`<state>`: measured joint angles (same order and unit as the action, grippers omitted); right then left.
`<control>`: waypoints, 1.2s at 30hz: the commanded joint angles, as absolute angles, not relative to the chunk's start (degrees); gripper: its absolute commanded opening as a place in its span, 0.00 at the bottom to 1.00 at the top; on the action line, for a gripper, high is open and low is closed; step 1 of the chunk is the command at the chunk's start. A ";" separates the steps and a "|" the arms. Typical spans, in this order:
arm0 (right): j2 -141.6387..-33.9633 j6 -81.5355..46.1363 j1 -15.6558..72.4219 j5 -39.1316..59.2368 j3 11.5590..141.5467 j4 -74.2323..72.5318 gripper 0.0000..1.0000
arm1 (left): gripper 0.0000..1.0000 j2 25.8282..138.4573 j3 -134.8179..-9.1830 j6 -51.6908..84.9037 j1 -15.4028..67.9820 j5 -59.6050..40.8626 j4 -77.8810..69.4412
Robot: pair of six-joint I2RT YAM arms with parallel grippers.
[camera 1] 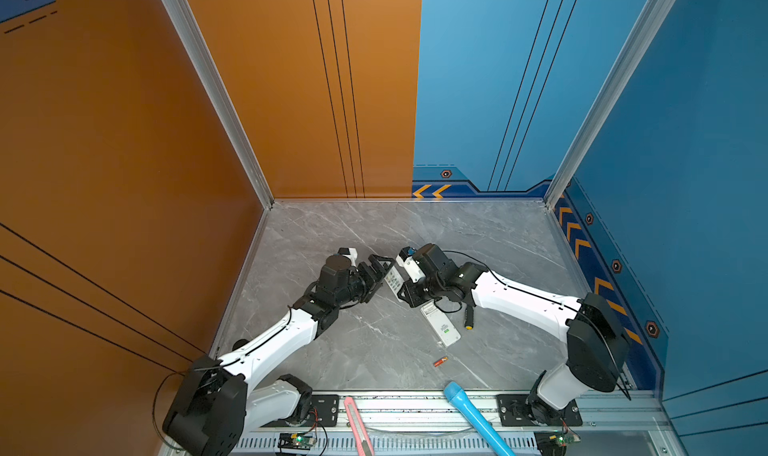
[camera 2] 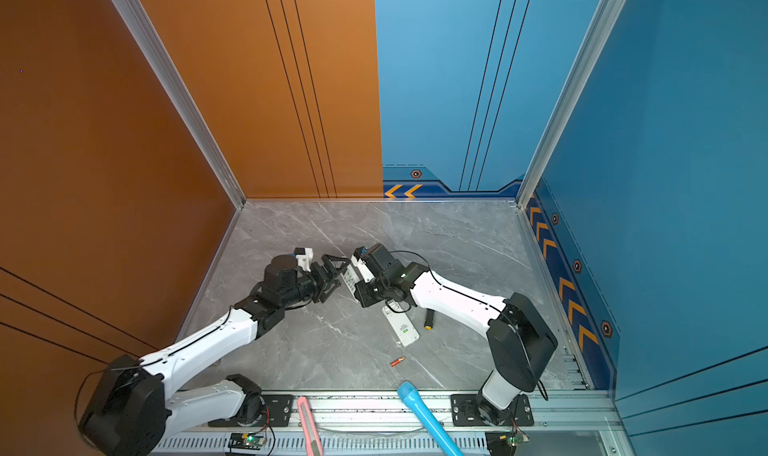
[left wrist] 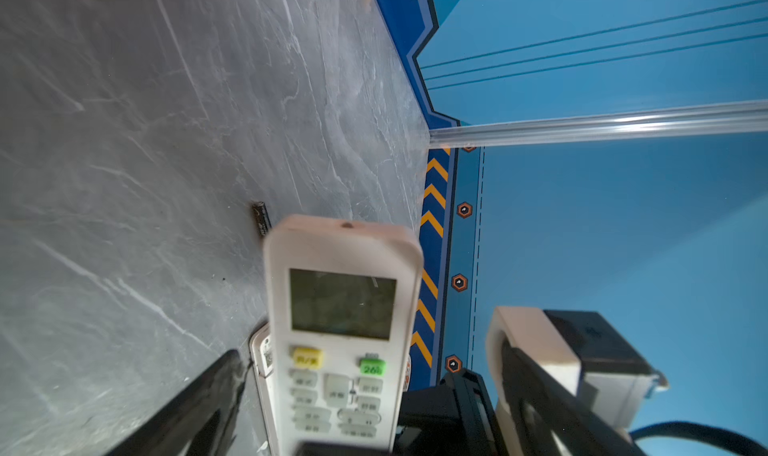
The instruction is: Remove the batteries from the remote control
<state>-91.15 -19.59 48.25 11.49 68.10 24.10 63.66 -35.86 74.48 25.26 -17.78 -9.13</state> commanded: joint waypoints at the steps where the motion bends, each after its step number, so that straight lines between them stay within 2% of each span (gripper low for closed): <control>1: -86.97 -13.86 48.61 1.39 69.54 29.76 0.01 | 0.98 59.39 -41.46 75.41 22.88 -16.65 7.79; 4: -85.17 -9.68 50.11 -5.35 69.17 30.98 0.00 | 0.98 60.40 -44.17 76.81 20.57 -21.11 13.66; 11: -85.29 3.65 56.40 -25.27 70.00 33.94 0.00 | 0.98 67.50 -50.62 79.91 18.78 -29.85 13.35; 19: -85.83 8.30 59.82 -31.51 69.30 32.30 0.00 | 1.00 71.85 -50.77 82.55 20.22 -33.23 8.84; 22: -86.88 10.62 61.89 -32.79 69.15 31.74 0.00 | 0.88 73.68 -49.61 84.02 21.41 -33.88 5.98; 26: -88.33 12.60 64.12 -34.82 68.78 31.11 0.00 | 0.67 74.86 -47.53 86.45 21.93 -33.14 1.25; 31: -89.21 13.07 65.59 -36.68 68.11 30.70 0.00 | 0.46 75.83 -48.01 85.37 23.01 -33.11 1.57; 36: -88.59 13.81 65.67 -37.51 67.22 29.53 0.00 | 0.19 76.19 -46.74 85.17 23.16 -33.95 0.56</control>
